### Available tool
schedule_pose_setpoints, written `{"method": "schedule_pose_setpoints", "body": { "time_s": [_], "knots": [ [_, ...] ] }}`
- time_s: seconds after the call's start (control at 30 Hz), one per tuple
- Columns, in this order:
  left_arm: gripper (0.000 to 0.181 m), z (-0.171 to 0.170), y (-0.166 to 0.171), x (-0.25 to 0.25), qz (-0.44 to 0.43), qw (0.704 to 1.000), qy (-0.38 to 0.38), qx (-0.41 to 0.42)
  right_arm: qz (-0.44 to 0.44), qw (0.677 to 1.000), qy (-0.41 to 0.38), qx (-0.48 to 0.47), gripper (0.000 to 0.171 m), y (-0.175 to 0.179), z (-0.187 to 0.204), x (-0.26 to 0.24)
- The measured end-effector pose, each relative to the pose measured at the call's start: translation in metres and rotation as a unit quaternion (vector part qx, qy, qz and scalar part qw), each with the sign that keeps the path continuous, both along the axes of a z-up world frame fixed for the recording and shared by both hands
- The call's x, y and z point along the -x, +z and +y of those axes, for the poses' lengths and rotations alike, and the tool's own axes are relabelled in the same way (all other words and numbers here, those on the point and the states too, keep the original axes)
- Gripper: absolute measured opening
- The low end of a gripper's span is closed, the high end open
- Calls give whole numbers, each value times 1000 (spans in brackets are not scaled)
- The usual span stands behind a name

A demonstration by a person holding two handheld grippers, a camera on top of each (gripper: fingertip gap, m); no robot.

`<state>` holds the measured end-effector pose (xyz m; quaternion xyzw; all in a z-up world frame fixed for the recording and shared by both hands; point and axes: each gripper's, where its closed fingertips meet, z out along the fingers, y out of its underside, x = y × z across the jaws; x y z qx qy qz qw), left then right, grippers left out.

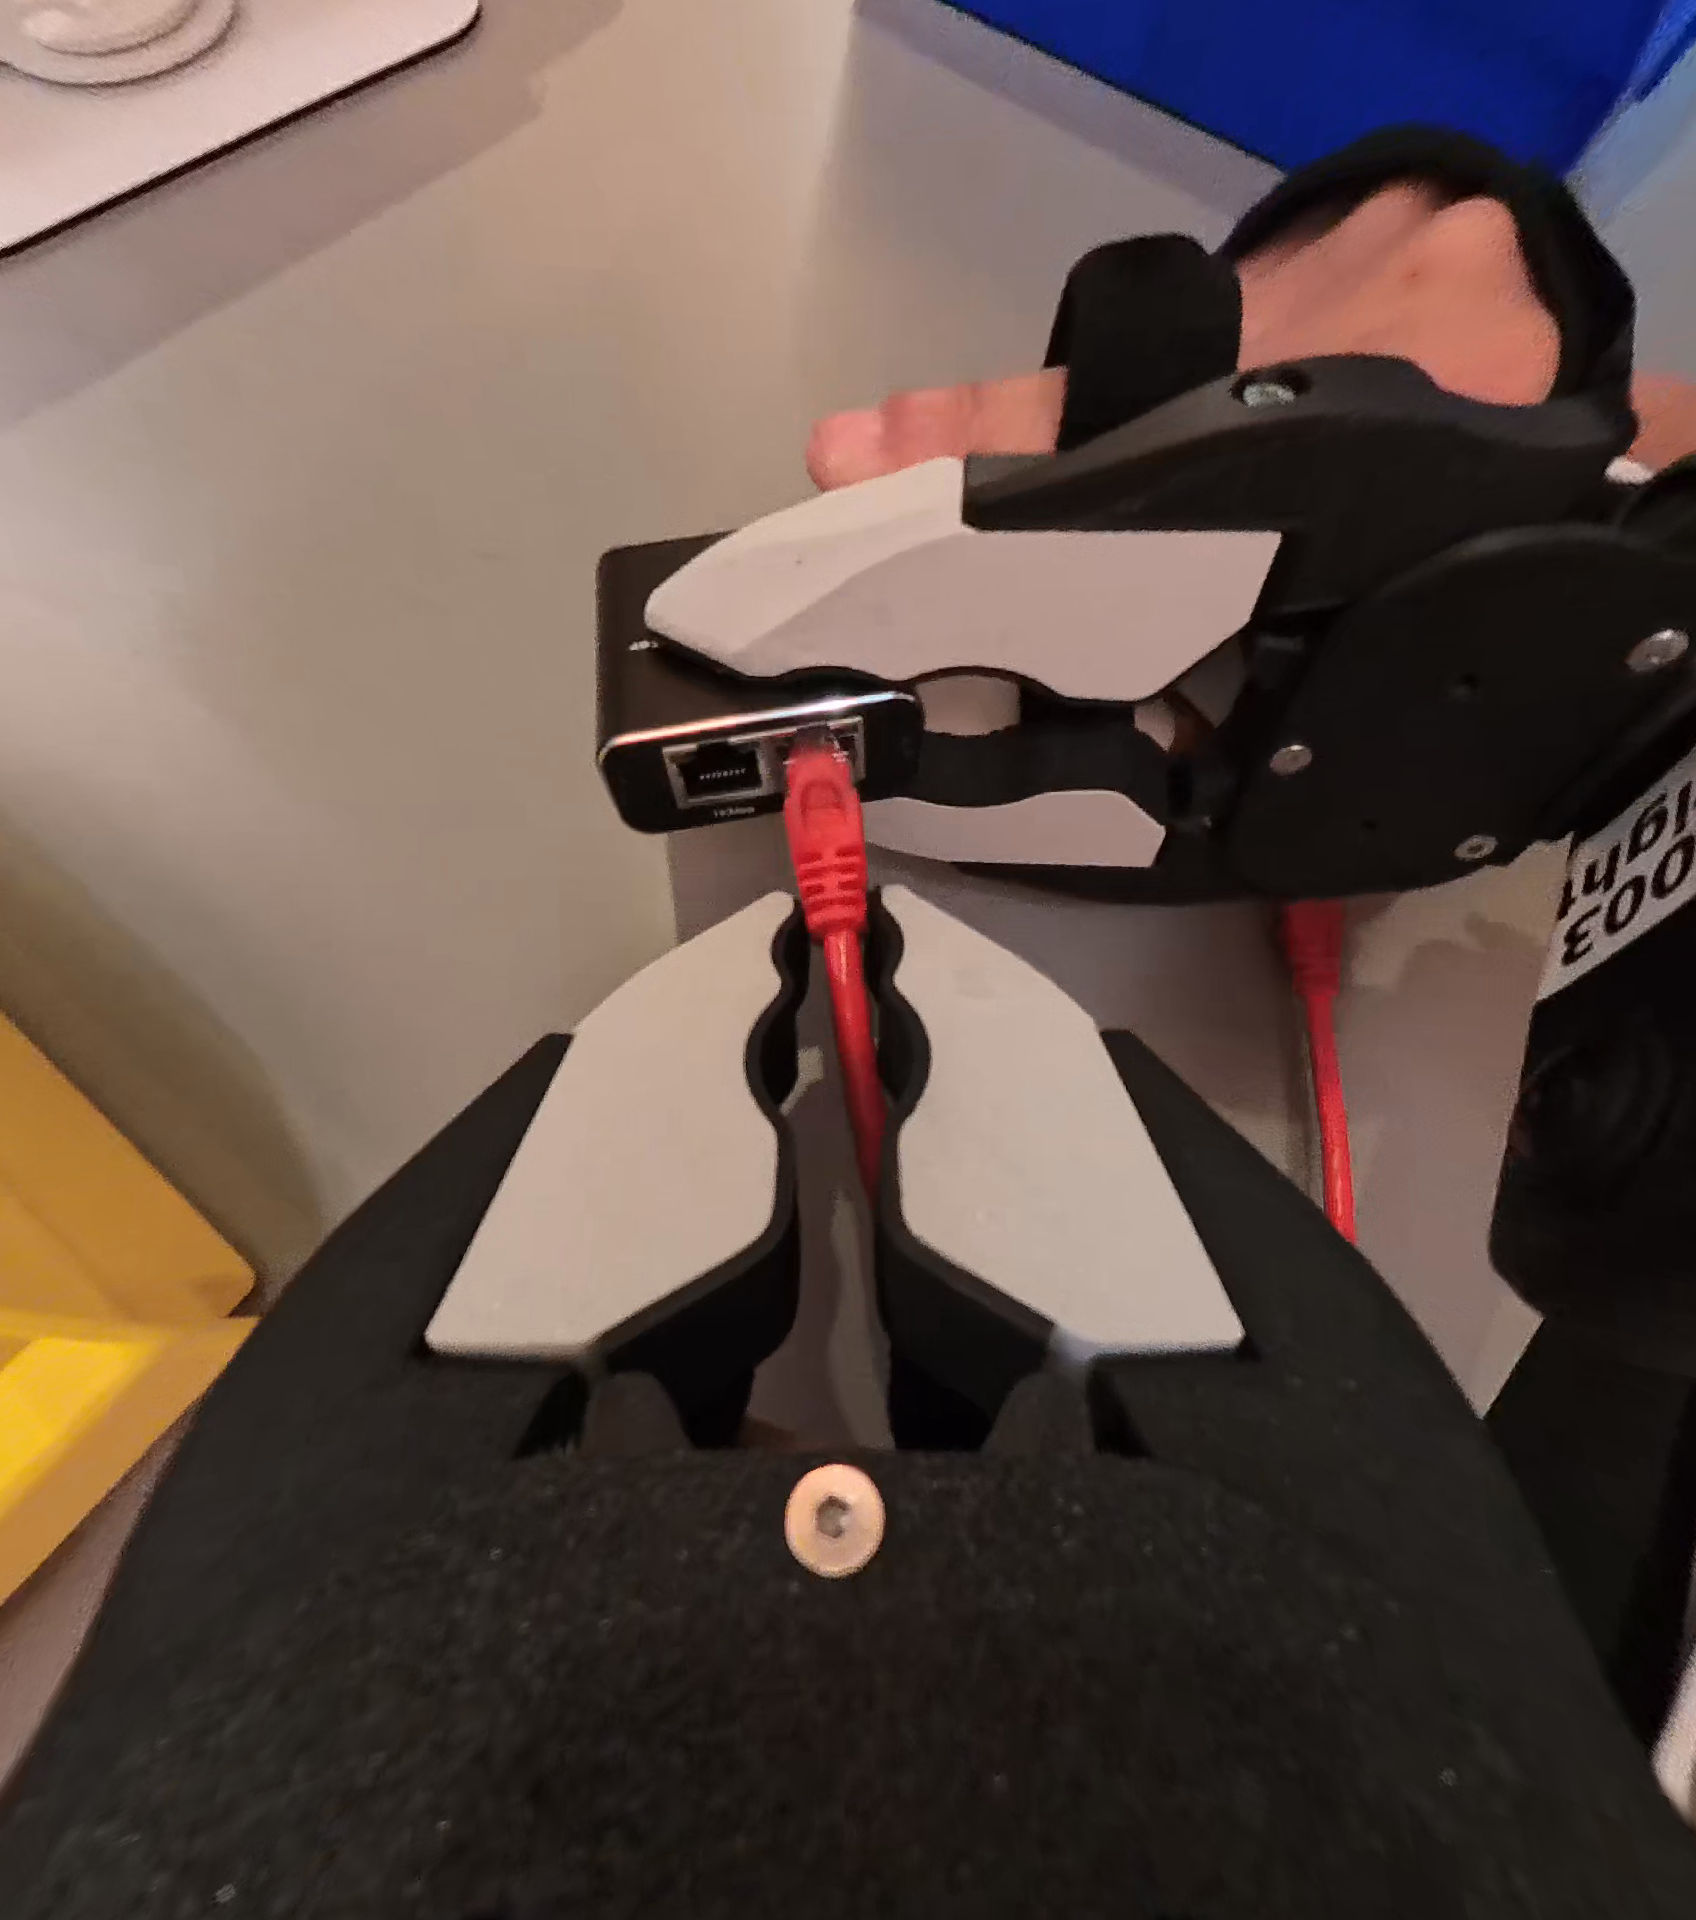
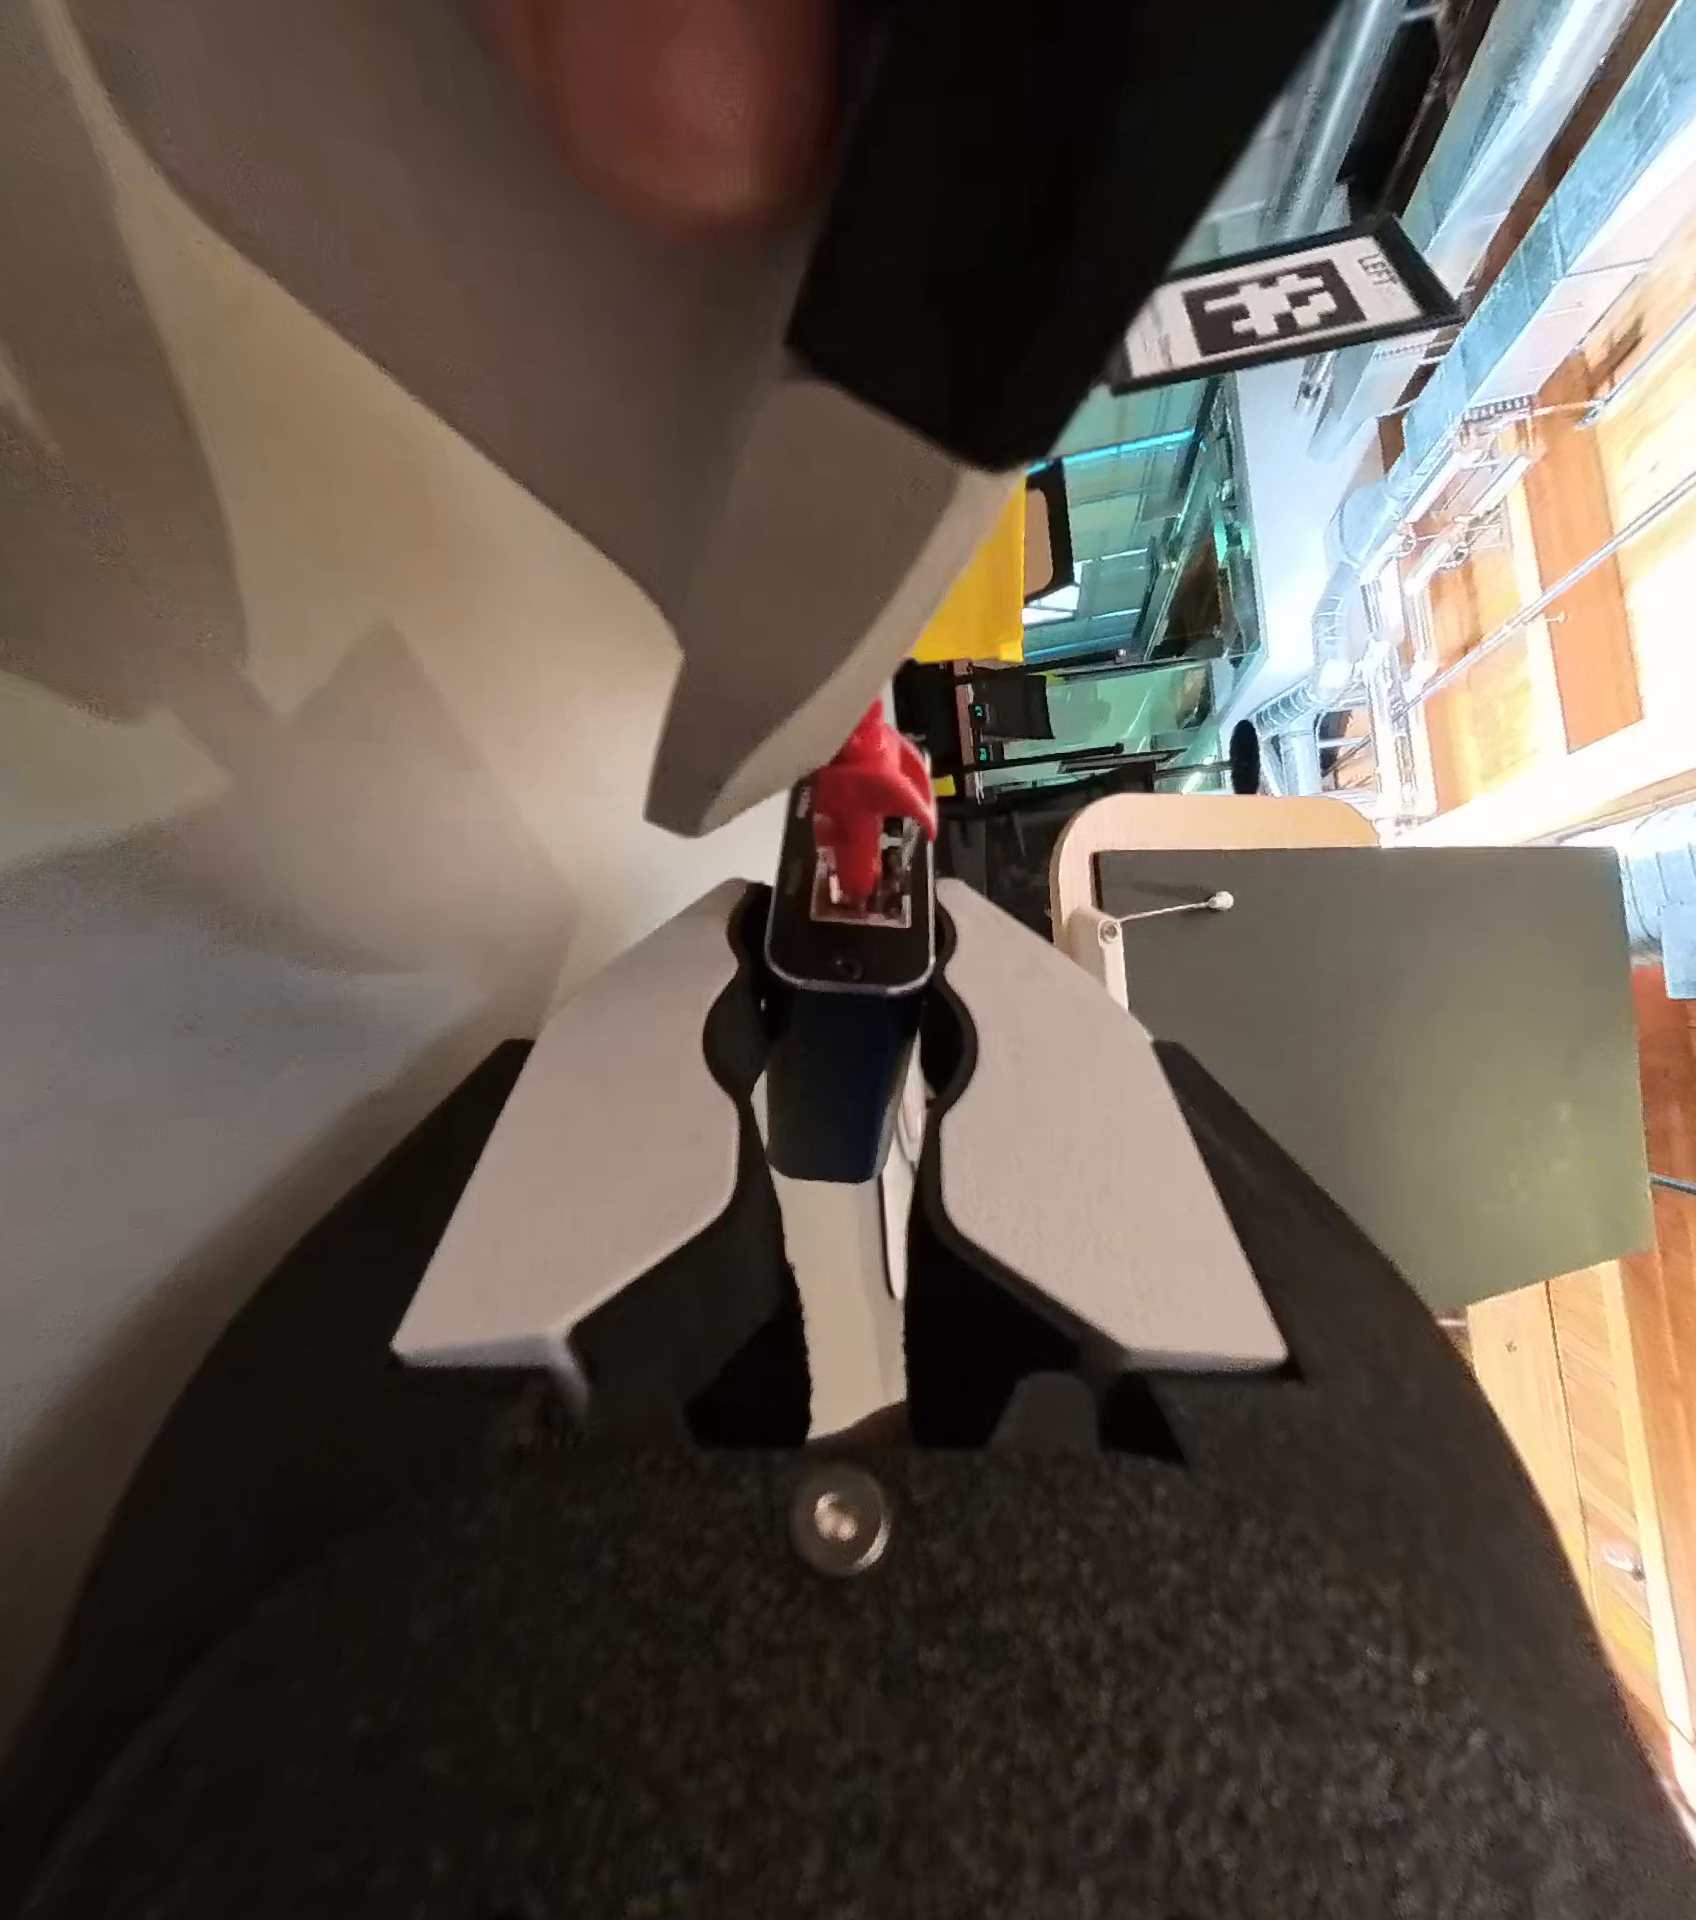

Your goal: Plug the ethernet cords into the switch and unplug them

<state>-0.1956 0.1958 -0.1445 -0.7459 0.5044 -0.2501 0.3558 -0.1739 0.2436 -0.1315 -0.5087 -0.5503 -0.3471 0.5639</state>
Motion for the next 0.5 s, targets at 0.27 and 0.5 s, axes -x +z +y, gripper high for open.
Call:
{"method": "schedule_pose_setpoints", "body": {
  "time_s": [0.27,0.5],
  "knots": [
    [12,2,6,1,-9,1000,5,-15,-30,1000,-7,3,26,-9,2,-5],
    [10,3,5,2,-5,1000,13,-9,-28,1000,-11,3,26,-8,2,-6]
  ]
}}
